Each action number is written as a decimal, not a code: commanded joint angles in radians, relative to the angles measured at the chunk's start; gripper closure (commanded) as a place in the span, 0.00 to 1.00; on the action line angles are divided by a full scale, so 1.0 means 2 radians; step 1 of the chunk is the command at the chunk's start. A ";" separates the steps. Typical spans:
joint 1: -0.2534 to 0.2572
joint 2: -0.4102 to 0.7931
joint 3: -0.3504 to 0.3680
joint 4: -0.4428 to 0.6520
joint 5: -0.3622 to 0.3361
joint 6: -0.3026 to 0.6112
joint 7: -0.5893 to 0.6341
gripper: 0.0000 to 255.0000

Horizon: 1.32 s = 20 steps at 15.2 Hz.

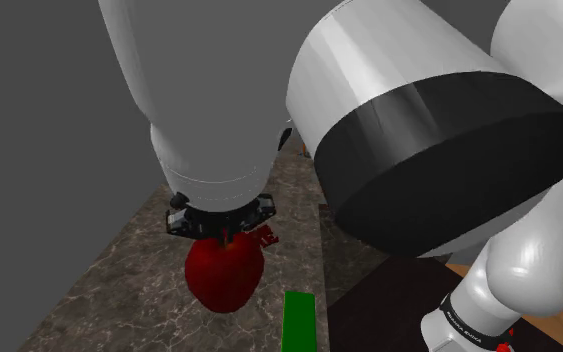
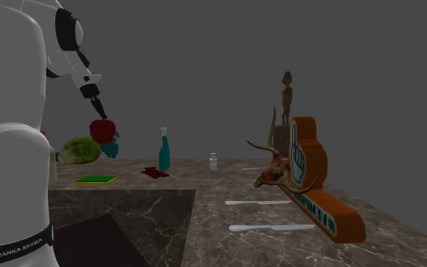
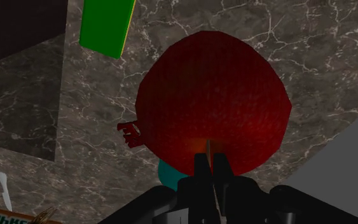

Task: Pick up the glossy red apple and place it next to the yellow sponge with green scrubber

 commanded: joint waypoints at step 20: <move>0.005 0.034 -0.008 -0.113 -0.045 0.110 0.071 1.00</move>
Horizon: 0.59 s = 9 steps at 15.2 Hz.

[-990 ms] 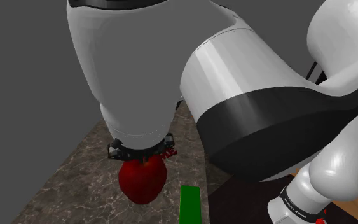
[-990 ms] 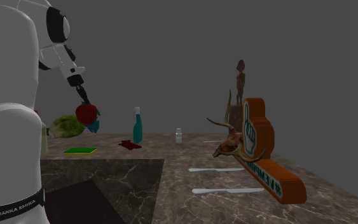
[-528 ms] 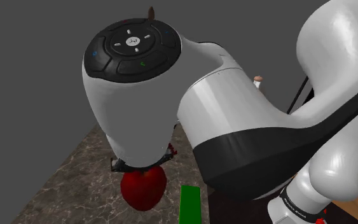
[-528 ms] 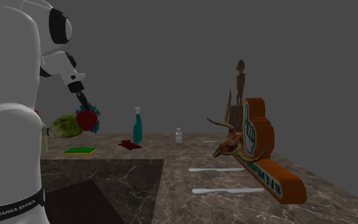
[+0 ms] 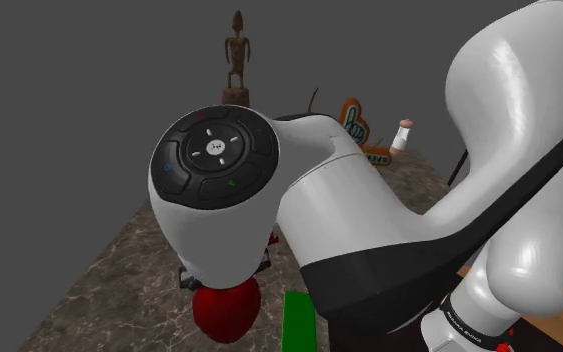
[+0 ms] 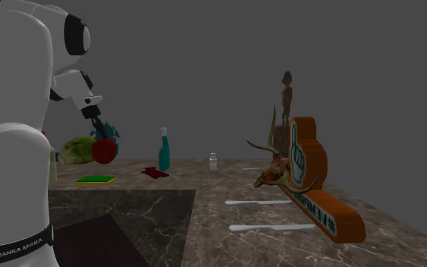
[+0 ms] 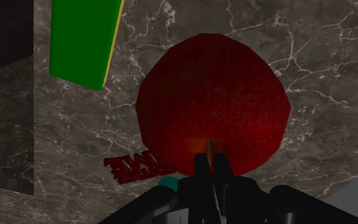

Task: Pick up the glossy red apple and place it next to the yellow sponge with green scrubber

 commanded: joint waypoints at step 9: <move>0.018 0.042 -0.014 -0.035 -0.049 0.039 0.050 1.00</move>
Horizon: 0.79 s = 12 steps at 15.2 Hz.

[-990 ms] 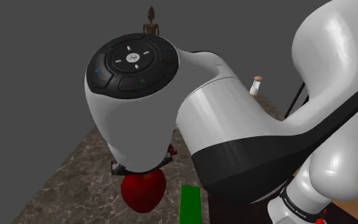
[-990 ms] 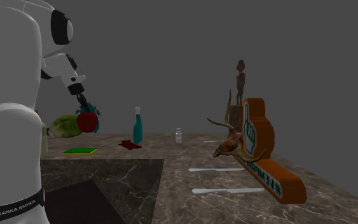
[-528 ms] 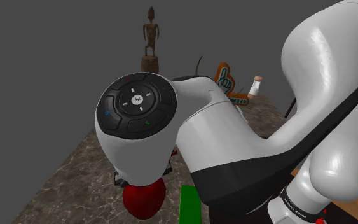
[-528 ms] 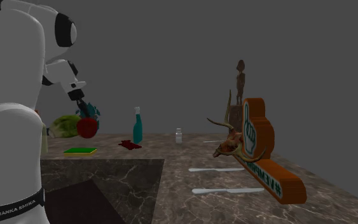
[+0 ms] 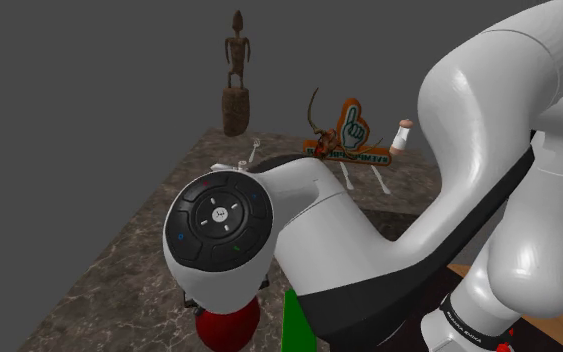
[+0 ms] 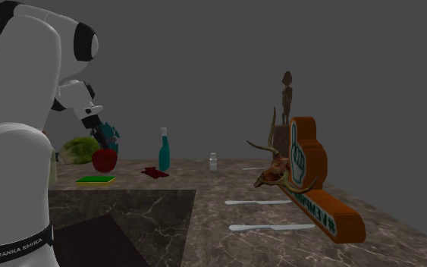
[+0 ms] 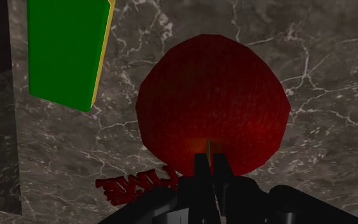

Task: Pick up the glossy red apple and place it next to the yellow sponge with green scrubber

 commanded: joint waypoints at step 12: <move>0.003 0.006 -0.002 -0.004 -0.007 0.004 0.007 0.00</move>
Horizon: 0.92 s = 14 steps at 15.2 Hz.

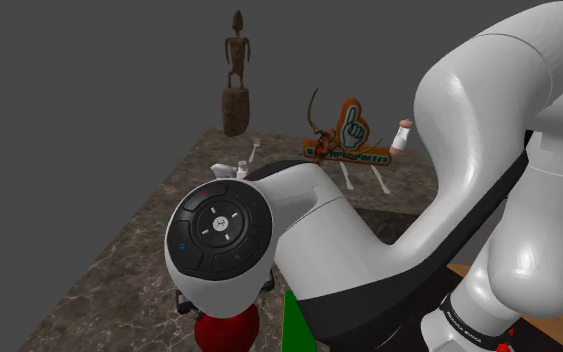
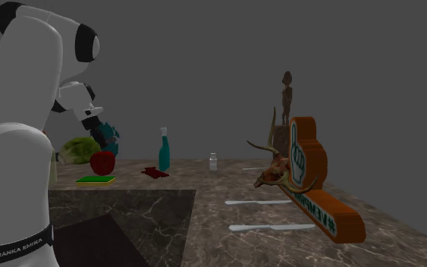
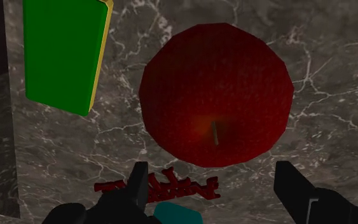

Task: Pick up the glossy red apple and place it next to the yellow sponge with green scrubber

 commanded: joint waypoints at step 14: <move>0.000 -0.029 0.019 0.034 0.039 -0.044 -0.023 0.00</move>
